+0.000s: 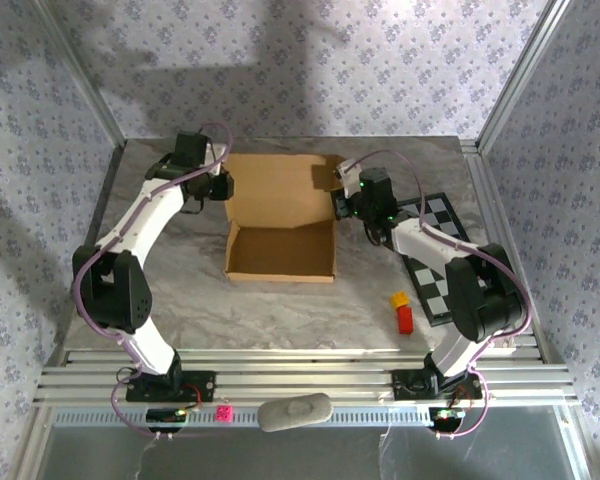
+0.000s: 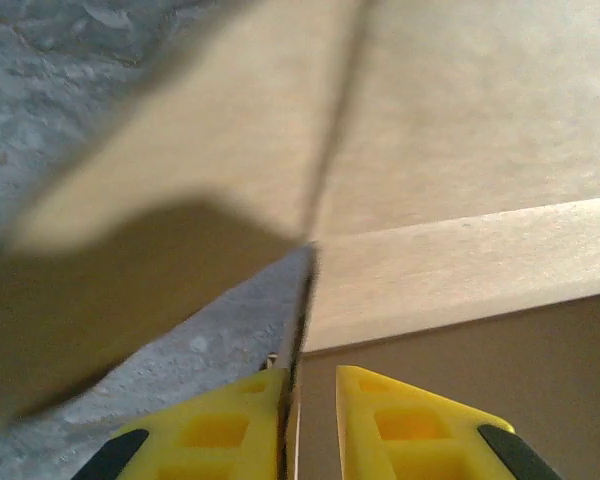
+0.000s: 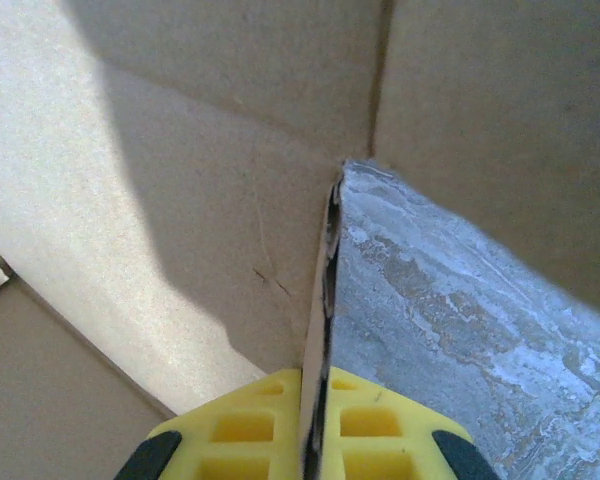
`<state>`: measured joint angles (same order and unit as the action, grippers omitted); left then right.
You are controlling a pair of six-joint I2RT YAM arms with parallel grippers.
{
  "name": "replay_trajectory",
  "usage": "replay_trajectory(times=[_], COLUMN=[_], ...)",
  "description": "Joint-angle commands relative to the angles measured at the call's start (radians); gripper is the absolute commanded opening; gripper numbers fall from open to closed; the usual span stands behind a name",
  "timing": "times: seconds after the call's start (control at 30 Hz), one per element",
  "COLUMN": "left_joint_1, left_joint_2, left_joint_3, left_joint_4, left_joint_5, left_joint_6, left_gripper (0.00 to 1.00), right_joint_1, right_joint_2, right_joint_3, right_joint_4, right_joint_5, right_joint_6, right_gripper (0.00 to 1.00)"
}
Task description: Fold the paper box
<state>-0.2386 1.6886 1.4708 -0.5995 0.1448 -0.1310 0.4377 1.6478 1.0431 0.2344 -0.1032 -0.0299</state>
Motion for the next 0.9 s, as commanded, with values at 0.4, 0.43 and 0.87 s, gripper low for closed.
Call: replay_trajectory(times=[0.4,0.43,0.87], left_joint_1=[-0.089,-0.092,-0.136], left_joint_2=[-0.063,-0.070,-0.296], left_joint_3=[-0.089,-0.100,-0.455], left_joint_4=[0.126,0.135,0.483], left_joint_5=[-0.163,-0.169,-0.276], left_joint_6=[-0.223,-0.232,-0.472], left_gripper=[0.00,0.00,0.00], right_joint_1=[0.120,0.126,0.205], right_joint_2=[0.023,0.022,0.045], right_joint_3=[0.064,0.065,0.002], right_joint_4=[-0.058,-0.054,0.081], right_joint_5=[0.336,0.360,0.591], right_joint_6=[0.274,0.300,0.554], right_gripper=[0.00,0.00,0.02])
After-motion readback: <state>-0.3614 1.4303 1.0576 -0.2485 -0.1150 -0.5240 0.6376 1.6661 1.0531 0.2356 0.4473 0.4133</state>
